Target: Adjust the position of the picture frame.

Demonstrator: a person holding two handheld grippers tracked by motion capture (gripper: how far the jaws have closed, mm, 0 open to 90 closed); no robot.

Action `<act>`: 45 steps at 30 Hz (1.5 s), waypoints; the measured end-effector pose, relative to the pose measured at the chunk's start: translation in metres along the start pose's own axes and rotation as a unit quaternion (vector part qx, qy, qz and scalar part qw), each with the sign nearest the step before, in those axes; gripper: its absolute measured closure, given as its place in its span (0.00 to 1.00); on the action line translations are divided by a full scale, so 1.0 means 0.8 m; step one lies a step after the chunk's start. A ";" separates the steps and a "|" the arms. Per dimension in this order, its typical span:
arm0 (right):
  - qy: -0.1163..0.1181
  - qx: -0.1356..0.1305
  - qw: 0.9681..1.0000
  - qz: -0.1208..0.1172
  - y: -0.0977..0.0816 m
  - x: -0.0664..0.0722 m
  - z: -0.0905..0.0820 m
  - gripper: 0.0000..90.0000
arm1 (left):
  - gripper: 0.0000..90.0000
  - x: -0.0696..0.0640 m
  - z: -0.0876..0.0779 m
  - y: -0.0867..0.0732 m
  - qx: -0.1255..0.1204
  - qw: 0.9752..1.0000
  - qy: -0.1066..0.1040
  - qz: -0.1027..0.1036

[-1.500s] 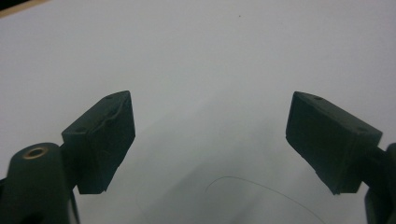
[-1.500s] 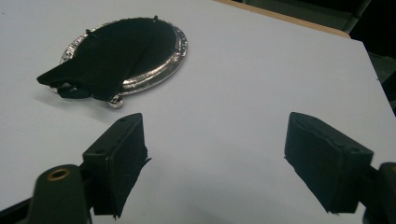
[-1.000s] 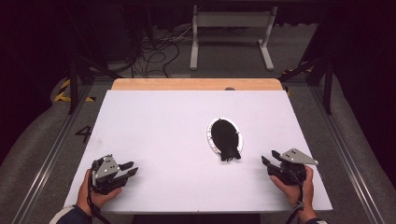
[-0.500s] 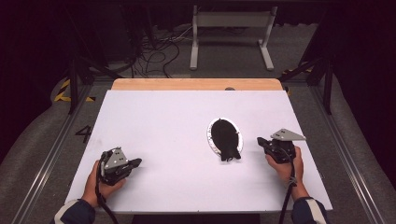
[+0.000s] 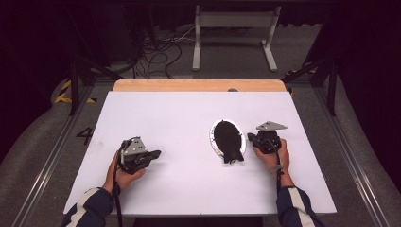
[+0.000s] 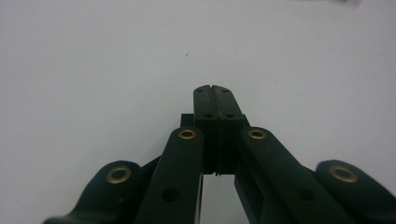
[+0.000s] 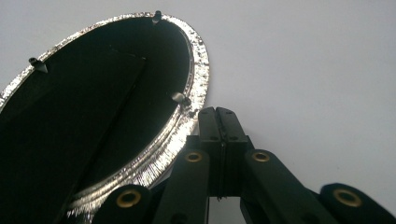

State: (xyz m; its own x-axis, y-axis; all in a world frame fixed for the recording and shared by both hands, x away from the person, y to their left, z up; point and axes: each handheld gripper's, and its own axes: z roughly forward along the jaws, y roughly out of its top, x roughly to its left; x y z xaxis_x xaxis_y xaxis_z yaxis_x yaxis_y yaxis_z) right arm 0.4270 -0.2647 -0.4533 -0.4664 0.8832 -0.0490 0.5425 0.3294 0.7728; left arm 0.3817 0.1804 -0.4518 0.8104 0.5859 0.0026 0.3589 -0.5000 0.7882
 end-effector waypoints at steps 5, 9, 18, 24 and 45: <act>-0.010 0.009 1.000 -0.005 0.001 -0.003 0.009 1.00 | 1.00 -0.005 0.021 0.013 0.011 1.000 -0.004 0.014; 0.001 0.010 1.000 -0.013 0.003 0.000 0.013 1.00 | 1.00 -0.008 0.031 0.020 0.017 1.000 -0.011 0.015; 0.008 0.022 0.999 -0.028 0.010 0.012 0.016 1.00 | 0.99 -0.012 0.056 0.045 0.019 0.999 -0.015 0.021; 0.016 0.022 0.999 -0.035 0.011 0.022 0.017 1.00 | 0.99 -0.019 0.069 0.057 0.024 0.999 -0.014 0.032; 0.085 0.018 0.994 -0.060 0.002 0.065 0.006 1.00 | 0.96 -0.041 0.091 0.061 0.046 0.998 -0.028 0.042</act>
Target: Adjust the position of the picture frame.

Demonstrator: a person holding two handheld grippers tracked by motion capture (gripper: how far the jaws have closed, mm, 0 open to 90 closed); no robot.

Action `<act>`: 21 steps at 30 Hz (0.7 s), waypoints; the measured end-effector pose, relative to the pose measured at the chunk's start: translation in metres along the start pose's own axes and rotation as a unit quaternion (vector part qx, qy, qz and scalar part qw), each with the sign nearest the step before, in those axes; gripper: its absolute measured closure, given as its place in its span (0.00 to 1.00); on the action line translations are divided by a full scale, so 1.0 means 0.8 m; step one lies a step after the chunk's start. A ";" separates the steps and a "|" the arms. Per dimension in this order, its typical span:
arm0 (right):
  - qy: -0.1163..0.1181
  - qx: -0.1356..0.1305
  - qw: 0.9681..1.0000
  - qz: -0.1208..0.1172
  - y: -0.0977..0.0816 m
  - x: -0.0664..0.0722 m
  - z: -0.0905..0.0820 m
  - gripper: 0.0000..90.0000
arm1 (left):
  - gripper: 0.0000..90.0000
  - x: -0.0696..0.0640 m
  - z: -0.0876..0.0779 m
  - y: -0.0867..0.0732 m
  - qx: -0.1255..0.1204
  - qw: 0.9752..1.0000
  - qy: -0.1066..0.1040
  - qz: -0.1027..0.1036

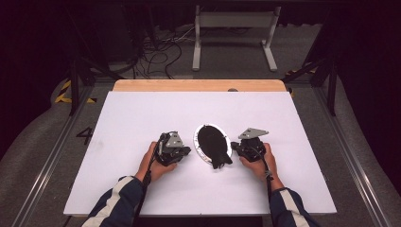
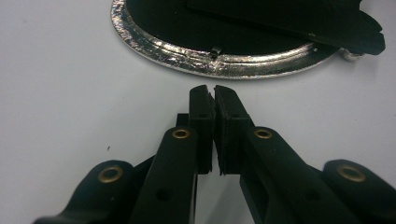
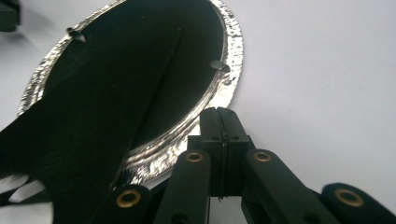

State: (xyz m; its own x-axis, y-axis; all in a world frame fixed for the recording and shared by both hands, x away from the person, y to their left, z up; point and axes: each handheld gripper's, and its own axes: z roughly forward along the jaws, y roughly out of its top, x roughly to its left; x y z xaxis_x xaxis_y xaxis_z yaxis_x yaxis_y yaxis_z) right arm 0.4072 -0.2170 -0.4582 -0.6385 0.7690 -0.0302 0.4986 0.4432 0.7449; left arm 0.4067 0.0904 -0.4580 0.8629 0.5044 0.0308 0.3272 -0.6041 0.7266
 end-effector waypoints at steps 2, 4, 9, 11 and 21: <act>0.014 -0.001 1.000 0.006 -0.002 0.004 -0.002 1.00 | 0.96 -0.001 0.001 0.000 0.005 1.000 -0.001 0.009; 0.015 0.002 1.000 -0.004 -0.002 0.010 -0.002 1.00 | 0.95 -0.002 0.002 -0.001 0.006 1.000 -0.003 0.006; 0.024 0.004 1.000 -0.010 -0.004 0.021 -0.005 1.00 | 0.95 -0.008 0.005 -0.001 0.011 1.000 -0.009 0.011; 0.028 0.004 1.000 -0.012 -0.006 0.026 -0.008 1.00 | 0.96 -0.009 0.005 0.000 0.012 1.000 -0.009 0.014; 0.024 0.001 0.999 -0.031 -0.014 0.052 -0.016 1.00 | 0.96 -0.010 0.007 0.000 0.009 1.000 -0.008 0.012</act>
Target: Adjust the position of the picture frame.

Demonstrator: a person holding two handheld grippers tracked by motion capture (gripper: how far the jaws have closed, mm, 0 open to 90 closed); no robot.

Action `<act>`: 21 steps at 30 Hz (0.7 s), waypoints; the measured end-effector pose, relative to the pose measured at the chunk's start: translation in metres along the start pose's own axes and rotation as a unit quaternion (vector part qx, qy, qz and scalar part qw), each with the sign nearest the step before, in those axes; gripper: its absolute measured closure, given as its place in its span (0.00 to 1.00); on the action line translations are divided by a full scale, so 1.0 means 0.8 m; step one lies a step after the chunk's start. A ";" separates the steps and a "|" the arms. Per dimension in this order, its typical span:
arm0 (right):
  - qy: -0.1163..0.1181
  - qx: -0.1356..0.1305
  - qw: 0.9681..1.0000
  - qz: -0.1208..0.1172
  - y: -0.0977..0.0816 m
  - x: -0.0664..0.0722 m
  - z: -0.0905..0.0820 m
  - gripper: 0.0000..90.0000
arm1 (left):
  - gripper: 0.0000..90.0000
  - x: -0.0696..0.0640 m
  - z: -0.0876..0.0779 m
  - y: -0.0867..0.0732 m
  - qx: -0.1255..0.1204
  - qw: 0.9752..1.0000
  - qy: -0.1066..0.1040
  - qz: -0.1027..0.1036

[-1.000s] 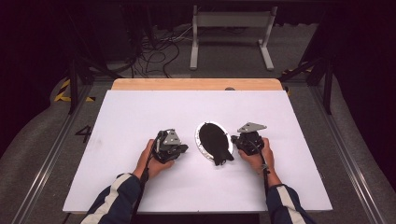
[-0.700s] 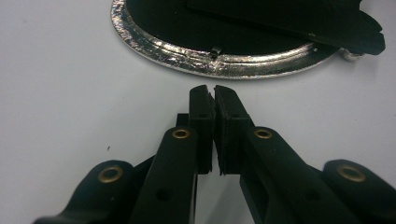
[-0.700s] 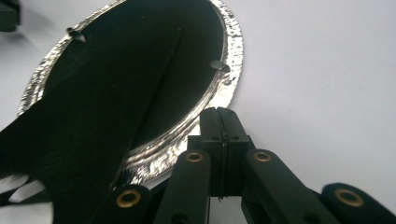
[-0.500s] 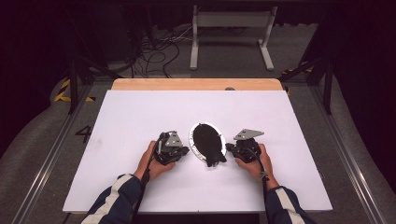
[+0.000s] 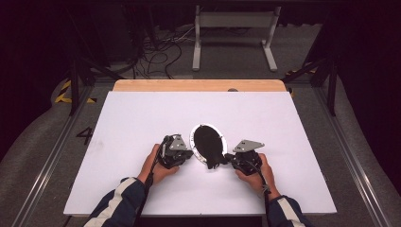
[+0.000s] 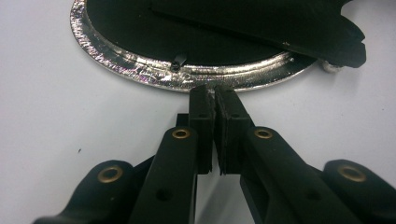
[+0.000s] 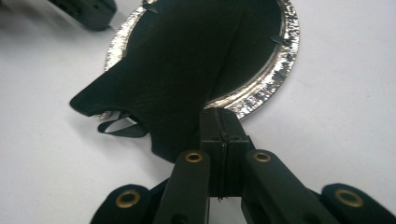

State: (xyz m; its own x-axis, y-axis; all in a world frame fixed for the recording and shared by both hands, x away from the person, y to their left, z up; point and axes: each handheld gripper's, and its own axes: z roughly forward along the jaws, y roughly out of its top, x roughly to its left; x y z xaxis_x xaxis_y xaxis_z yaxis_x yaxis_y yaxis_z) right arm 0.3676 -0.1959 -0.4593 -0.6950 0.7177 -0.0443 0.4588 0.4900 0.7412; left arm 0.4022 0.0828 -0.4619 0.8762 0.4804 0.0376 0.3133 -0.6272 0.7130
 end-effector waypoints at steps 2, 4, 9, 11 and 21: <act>0.006 0.000 1.000 0.004 0.001 0.003 0.001 1.00 | 0.95 0.000 0.000 0.000 0.000 1.000 0.001 -0.001; 0.007 0.000 1.000 0.006 0.001 0.004 0.001 1.00 | 0.95 0.000 0.000 0.000 -0.001 1.000 0.002 -0.003; -0.003 0.010 1.000 -0.009 0.002 0.025 -0.001 1.00 | 0.92 0.001 0.001 0.001 -0.001 1.000 0.010 0.008; -0.005 0.014 1.000 -0.008 0.003 0.029 -0.003 1.00 | 0.93 0.003 0.001 0.000 -0.003 1.000 0.007 0.001; 0.017 0.015 1.000 0.003 -0.003 0.039 -0.009 1.00 | 0.94 0.006 0.006 0.004 -0.003 1.000 0.018 0.001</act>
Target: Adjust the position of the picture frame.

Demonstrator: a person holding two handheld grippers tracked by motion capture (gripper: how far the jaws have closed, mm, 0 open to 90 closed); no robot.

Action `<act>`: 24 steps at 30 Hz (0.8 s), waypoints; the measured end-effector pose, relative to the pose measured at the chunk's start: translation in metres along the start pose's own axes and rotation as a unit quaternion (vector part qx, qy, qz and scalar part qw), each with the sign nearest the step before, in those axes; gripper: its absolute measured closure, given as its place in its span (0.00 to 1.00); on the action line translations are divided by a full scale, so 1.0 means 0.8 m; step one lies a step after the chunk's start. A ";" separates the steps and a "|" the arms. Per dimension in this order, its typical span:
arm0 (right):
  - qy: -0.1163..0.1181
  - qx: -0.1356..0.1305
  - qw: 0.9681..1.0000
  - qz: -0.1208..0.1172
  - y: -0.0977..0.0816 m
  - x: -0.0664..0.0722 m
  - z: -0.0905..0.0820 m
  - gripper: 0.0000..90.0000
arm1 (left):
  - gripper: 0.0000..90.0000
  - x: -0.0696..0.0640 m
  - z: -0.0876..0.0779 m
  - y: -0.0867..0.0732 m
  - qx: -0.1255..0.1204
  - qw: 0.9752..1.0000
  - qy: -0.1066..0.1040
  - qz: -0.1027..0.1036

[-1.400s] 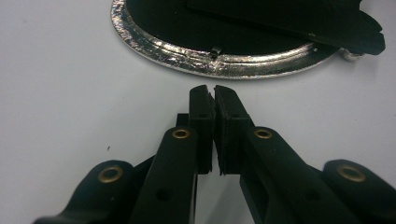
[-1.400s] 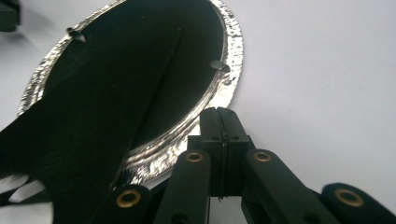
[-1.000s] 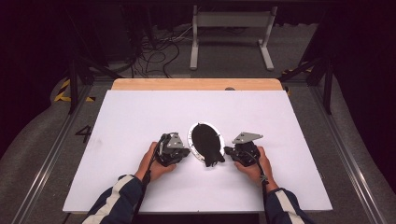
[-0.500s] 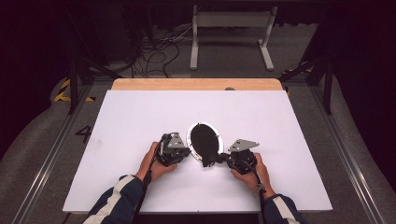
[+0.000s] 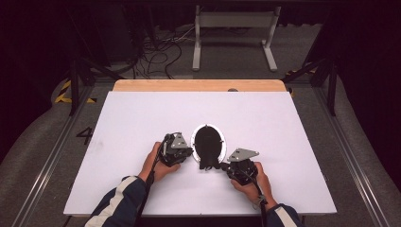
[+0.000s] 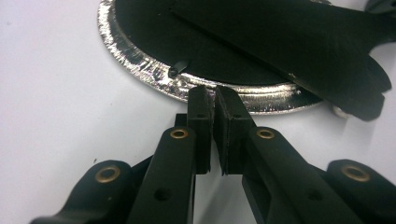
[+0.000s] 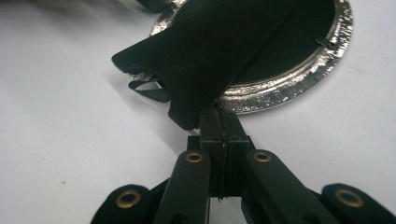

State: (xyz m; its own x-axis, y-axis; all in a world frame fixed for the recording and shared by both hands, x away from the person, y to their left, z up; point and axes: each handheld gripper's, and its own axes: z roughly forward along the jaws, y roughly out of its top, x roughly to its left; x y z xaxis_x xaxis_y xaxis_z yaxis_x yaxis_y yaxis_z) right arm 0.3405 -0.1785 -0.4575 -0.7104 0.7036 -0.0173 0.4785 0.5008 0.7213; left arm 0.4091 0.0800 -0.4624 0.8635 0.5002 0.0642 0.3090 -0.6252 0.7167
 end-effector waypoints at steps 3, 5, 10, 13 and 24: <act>0.003 0.000 1.000 0.000 0.000 0.002 0.001 1.00 | 0.94 0.001 0.000 0.000 -0.001 1.000 0.001 -0.001; 0.006 -0.001 1.000 -0.001 0.000 0.003 0.001 1.00 | 0.94 0.001 0.000 0.000 0.000 1.000 0.002 0.000; 0.006 0.000 1.000 -0.005 0.001 0.003 0.001 1.00 | 0.94 0.000 0.000 -0.001 -0.001 1.000 0.002 -0.004; 0.006 0.000 1.000 -0.006 0.001 0.003 0.001 1.00 | 0.94 -0.001 0.000 -0.001 -0.002 1.000 0.002 -0.004; 0.007 0.004 1.000 -0.015 0.003 0.005 0.002 1.00 | 0.91 0.001 -0.001 -0.001 0.000 1.000 0.005 0.000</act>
State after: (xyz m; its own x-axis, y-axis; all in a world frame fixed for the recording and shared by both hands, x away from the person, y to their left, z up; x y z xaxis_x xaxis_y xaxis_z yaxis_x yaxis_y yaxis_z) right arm 0.3394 -0.1736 -0.4571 -0.7312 0.6815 -0.0287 0.4616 0.5254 0.7147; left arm 0.4093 0.0817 -0.4624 0.8601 0.5052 0.0709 0.3084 -0.6258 0.7164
